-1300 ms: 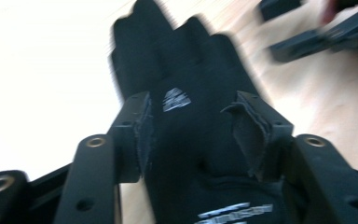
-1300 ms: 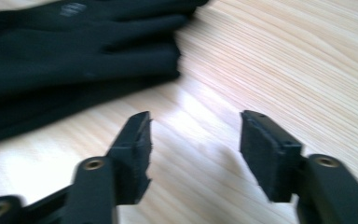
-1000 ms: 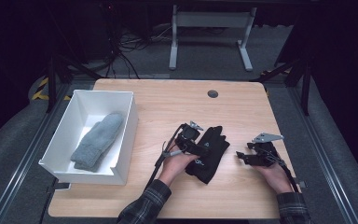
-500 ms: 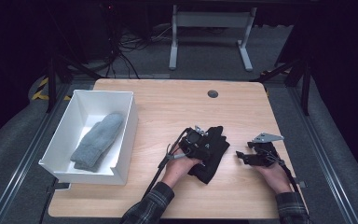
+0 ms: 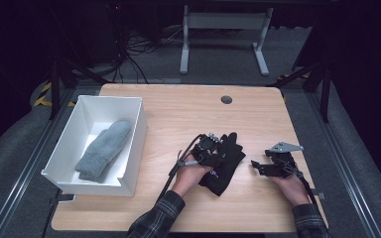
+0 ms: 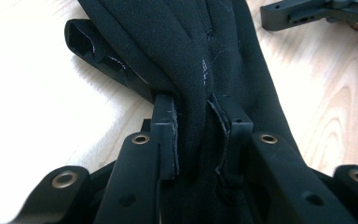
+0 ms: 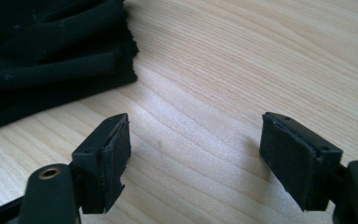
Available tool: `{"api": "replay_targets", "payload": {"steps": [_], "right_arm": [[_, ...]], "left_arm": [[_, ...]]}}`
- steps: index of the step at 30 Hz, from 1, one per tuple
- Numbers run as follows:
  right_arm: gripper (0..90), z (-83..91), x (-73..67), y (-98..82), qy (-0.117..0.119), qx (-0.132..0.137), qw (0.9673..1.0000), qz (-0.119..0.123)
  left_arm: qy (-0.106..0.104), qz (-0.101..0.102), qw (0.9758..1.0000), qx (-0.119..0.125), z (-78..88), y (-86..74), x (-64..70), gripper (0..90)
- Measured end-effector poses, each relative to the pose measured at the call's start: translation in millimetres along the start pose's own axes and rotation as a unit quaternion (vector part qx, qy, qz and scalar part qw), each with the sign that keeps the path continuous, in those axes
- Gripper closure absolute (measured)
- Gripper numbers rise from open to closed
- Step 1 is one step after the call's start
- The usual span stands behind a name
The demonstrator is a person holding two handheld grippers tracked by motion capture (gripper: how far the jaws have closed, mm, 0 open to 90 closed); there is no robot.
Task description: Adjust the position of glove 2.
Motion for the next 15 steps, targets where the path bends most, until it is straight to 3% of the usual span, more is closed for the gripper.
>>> {"api": "replay_targets", "payload": {"steps": [6, 15], "right_arm": [[23.9, -0.1, 0.3, 0.0, -0.001, -0.001, 1.0000, -0.001], [22.9, -0.3, 0.8, 0.1, -0.004, -0.001, 1.0000, -0.002]], "left_arm": [[0.002, -0.003, 1.0000, 0.008, 22.2, 2.6, -3.4, 73.4], [0.018, -0.009, 0.9995, 0.025, 73.4, 12.6, -12.1, 73.3]]}}
Point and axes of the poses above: each handheld gripper's, and its own axes: z roughly backward along the jaws, y roughly out of its top, x roughly to its right, the point moved 5 cm from there along -z, roughly forward along the jaws, and after that the axes turned 12 degrees about y, right-handed, at the moved point
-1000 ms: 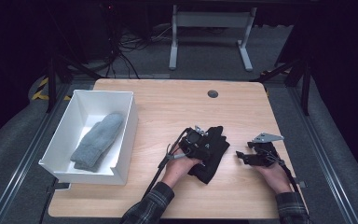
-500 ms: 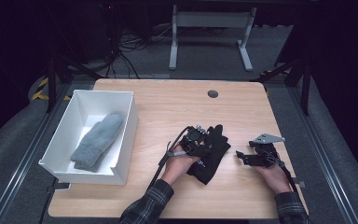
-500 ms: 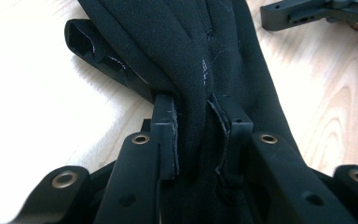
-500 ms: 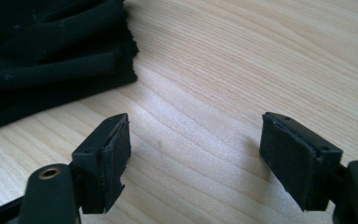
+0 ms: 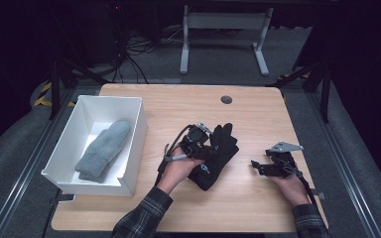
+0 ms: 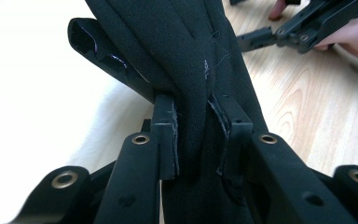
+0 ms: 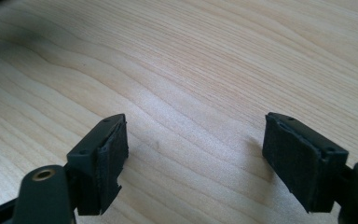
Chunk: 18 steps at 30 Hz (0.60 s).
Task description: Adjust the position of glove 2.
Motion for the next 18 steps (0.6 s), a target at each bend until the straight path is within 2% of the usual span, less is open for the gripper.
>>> {"api": "replay_targets", "payload": {"steps": [5, 18], "right_arm": [[22.7, -0.1, 0.0, 0.0, 0.000, 0.000, 1.0000, 0.001], [22.5, -0.5, 0.0, 0.3, 0.000, 0.000, 1.0000, 0.000]], "left_arm": [[0.017, 0.001, 0.9998, 0.006, 27.1, 4.9, -9.5, 73.2], [0.035, 0.014, 0.9990, 0.024, 92.4, 13.2, -35.5, 73.2]]}}
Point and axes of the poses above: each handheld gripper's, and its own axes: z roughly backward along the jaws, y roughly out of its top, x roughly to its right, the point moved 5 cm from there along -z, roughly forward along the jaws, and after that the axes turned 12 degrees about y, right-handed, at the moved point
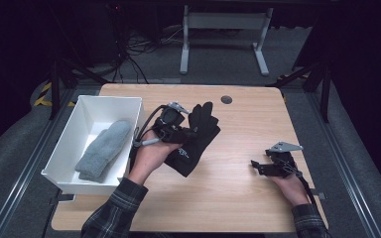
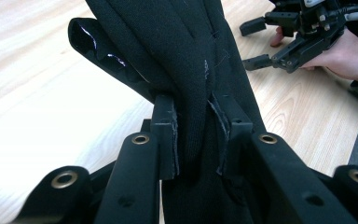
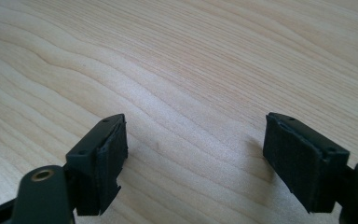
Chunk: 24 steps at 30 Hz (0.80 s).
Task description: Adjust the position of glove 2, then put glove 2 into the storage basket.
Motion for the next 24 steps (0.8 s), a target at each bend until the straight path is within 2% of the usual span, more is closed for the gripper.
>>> {"api": "replay_targets", "payload": {"steps": [1, 2, 4, 5, 6, 10, 14, 18, 24], "right_arm": [[22.5, 0.0, 0.1, 0.0, 0.000, 0.000, 1.0000, 0.000], [22.4, 0.0, 0.1, 0.0, 0.000, 0.000, 1.0000, 0.000], [22.4, 0.0, 0.0, 0.0, 0.000, 0.000, 1.0000, 0.000], [22.4, 0.0, 0.0, 0.0, 0.000, 0.000, 1.0000, 0.000], [22.4, 0.0, 0.0, 0.0, 0.000, 0.000, 1.0000, 0.000], [22.3, -0.2, -0.1, 0.3, -0.001, 0.000, 1.0000, -0.002], [22.3, -0.3, -0.1, 0.3, -0.001, 0.000, 1.0000, -0.002], [22.2, -0.4, -0.1, 0.4, -0.002, 0.000, 1.0000, -0.003], [22.1, -0.7, -0.1, 0.6, -0.002, 0.000, 1.0000, -0.003]], "left_arm": [[0.000, 0.000, 1.0000, 0.000, 0.0, 0.0, 0.0, 73.2], [0.007, 0.001, 1.0000, 0.003, 8.9, 1.0, -5.4, 73.2], [0.011, 0.002, 0.9999, 0.005, 13.5, 1.4, -8.1, 73.2], [0.017, 0.003, 0.9998, 0.008, 22.6, 2.0, -13.1, 73.2], [0.017, 0.003, 0.9998, 0.008, 22.6, 2.0, -13.1, 73.2], [0.025, 0.010, 0.9995, 0.016, 39.4, 0.6, -24.0, 73.2], [0.032, 0.016, 0.9991, 0.024, 51.5, -3.5, -33.7, 73.2], [0.047, 0.027, 0.9981, 0.030, 66.7, -10.4, -49.3, 73.2], [0.054, 0.045, 0.9968, 0.038, 89.0, -21.4, -68.6, 73.2]]}}
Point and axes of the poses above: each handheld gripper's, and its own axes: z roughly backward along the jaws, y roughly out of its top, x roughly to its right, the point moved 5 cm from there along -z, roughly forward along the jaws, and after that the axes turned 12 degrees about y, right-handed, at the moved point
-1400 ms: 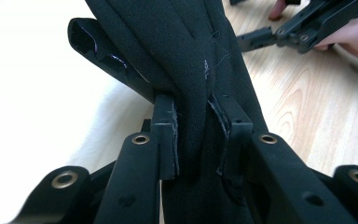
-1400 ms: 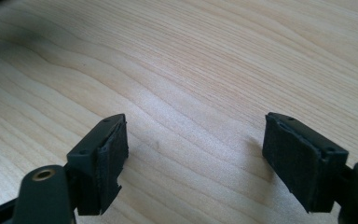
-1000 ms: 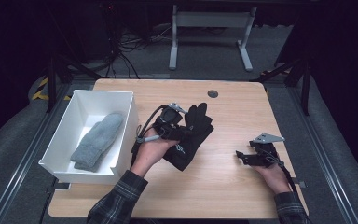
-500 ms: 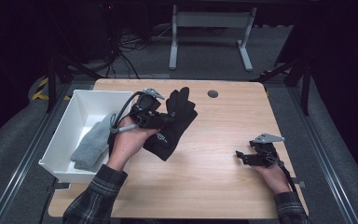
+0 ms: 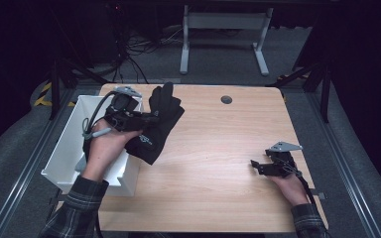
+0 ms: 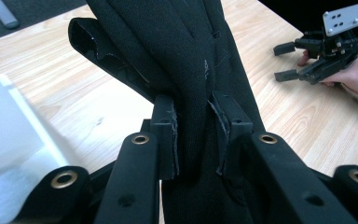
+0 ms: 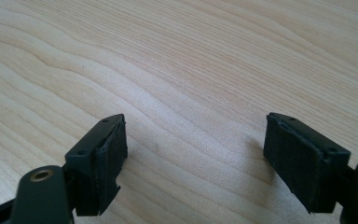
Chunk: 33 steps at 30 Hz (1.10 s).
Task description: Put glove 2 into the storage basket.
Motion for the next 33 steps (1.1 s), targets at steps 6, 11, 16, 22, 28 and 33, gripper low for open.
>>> {"api": "replay_targets", "payload": {"steps": [6, 11, 16, 22, 28, 33], "right_arm": [[22.1, -0.1, -0.1, 0.1, -0.001, 0.000, 1.0000, -0.001], [22.1, -0.2, -0.1, 0.2, -0.001, 0.000, 1.0000, -0.001], [22.1, -0.3, -0.1, 0.2, -0.002, 0.000, 1.0000, -0.002], [22.2, -0.5, -0.1, 0.3, -0.003, 0.000, 1.0000, -0.002], [22.2, -0.6, -0.2, 0.5, -0.003, 0.000, 1.0000, -0.003], [22.2, -0.6, -0.2, 0.5, -0.004, 0.000, 1.0000, -0.004]], "left_arm": [[0.022, 0.022, 0.9995, 0.008, 22.4, -13.0, -25.6, 73.2], [0.038, 0.049, 0.9979, 0.014, 38.1, -29.4, -50.0, 73.2], [0.065, 0.071, 0.9953, 0.013, 47.8, -46.3, -72.2, 73.2], [0.070, 0.101, 0.9924, 0.001, 45.2, -66.7, -92.2, 73.3], [0.067, 0.121, 0.9902, -0.021, 27.2, -86.9, -107.6, 73.3], [0.064, 0.133, 0.9882, -0.041, 12.5, -97.3, -117.1, 73.2]]}}
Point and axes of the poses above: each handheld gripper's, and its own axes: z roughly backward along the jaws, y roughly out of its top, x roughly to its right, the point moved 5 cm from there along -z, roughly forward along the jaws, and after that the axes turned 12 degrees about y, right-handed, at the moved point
